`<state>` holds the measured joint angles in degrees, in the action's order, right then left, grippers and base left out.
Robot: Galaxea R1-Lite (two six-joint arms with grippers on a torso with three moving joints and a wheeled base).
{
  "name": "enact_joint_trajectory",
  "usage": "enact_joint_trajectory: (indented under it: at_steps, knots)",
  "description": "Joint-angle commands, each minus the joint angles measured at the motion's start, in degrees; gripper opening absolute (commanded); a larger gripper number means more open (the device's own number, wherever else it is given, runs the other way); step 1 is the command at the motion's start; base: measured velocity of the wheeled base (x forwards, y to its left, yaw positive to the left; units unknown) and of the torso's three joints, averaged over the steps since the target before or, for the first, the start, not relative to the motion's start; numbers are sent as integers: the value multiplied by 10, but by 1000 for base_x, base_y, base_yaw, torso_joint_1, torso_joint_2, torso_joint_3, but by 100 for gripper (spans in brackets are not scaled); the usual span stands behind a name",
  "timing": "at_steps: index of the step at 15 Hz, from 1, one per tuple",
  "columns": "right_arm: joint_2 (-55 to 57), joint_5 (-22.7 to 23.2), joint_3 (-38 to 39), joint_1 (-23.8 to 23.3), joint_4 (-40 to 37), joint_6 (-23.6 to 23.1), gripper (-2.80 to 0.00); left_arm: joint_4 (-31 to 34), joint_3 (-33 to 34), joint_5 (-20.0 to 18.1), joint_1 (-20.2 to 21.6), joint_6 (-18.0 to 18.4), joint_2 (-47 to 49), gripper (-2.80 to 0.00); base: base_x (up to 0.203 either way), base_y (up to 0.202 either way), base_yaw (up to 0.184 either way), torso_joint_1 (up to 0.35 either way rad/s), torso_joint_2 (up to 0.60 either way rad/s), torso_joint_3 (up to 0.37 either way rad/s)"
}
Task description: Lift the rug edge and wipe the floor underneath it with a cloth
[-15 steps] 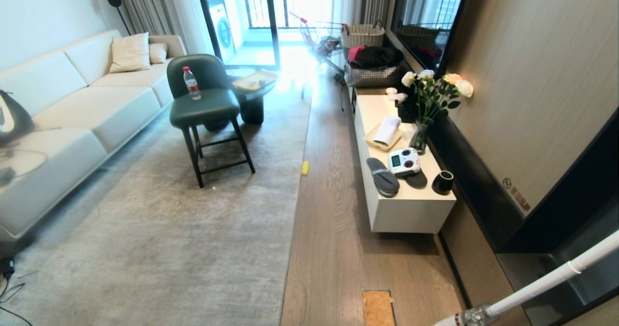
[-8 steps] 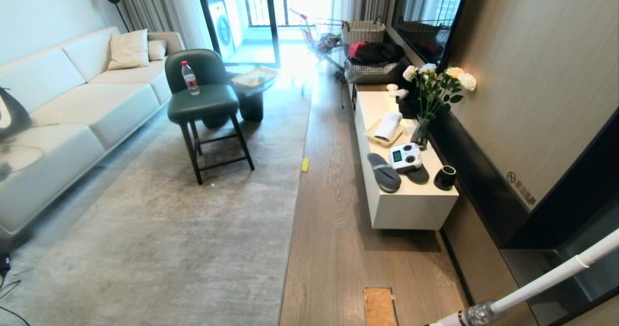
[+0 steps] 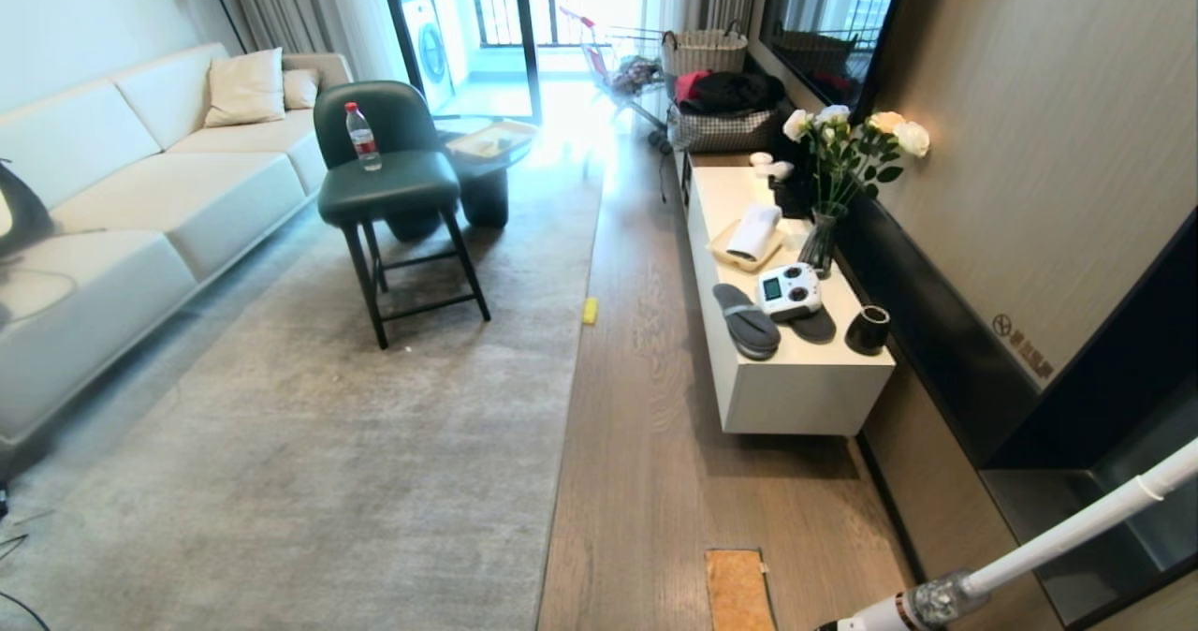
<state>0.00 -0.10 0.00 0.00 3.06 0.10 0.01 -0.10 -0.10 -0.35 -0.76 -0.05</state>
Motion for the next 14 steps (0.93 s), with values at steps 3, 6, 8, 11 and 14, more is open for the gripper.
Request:
enact_joint_trajectory:
  at_steps: [3,6,8,11,14]
  knots:
    - [1,0,0,0,1,0,-280,0,0,-1,0,0,0,-280,0,0,0,-196,529,326]
    - [1,0,0,0,1,0,-280,0,0,-1,0,0,0,-280,0,0,0,-187,540,349]
    - [1,0,0,0,1,0,-280,0,0,-1,0,-1,0,-280,0,0,0,-165,530,358]
    - [1,0,0,0,0,1,-280,0,0,0,0,0,0,-280,0,0,0,-151,508,357]
    - [1,-1,0,0,0,5,-280,0,0,0,0,-1,0,-280,0,0,0,-122,487,364]
